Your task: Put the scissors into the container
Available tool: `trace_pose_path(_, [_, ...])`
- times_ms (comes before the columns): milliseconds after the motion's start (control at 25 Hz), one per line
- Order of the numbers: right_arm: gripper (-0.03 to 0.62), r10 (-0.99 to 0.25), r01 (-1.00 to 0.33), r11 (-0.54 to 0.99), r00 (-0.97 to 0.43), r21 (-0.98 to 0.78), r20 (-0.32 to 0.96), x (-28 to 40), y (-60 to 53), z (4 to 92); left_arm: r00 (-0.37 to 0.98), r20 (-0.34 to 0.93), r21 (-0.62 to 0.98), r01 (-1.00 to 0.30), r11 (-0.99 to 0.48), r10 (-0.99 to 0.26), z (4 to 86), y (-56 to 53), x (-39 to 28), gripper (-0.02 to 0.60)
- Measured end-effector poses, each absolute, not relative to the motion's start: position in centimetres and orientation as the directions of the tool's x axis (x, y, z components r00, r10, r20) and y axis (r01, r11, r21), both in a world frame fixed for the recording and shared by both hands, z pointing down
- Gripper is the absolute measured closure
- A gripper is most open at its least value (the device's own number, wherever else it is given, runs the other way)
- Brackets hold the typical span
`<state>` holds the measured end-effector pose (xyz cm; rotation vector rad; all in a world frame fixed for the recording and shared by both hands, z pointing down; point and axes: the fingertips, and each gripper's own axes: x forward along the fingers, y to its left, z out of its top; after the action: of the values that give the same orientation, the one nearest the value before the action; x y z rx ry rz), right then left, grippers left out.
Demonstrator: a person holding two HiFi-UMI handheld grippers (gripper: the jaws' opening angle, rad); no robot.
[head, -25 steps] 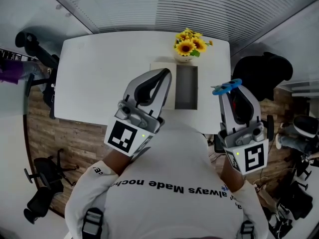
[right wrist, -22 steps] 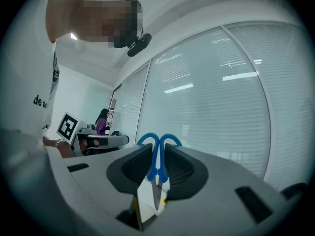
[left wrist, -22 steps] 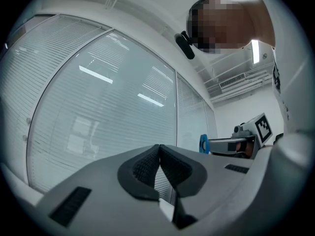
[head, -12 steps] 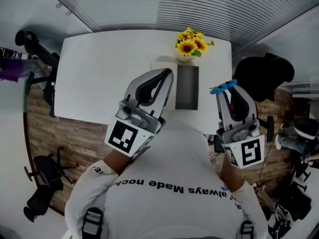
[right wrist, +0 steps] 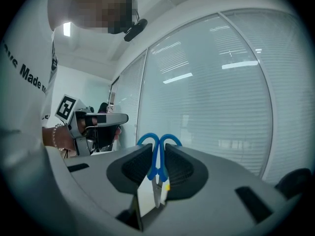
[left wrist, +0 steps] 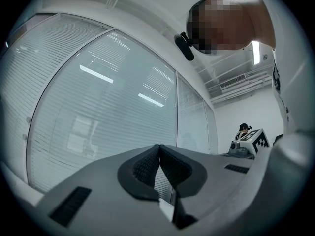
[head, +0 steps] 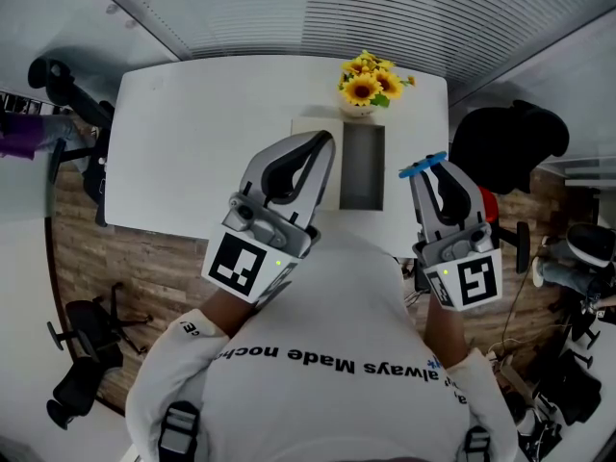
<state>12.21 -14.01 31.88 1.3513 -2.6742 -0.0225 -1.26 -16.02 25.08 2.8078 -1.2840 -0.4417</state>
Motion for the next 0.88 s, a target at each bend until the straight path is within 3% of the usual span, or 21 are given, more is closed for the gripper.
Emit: trace_pose_path(880, [0.507,-0.778,-0.792,0.609,-0.588,0.038,0.221,11.8,-15.0,37.6,0.622,-0.249,0.127,-0.739,-0.661,-0.743,24.8,-15.8,-1.4,0.561])
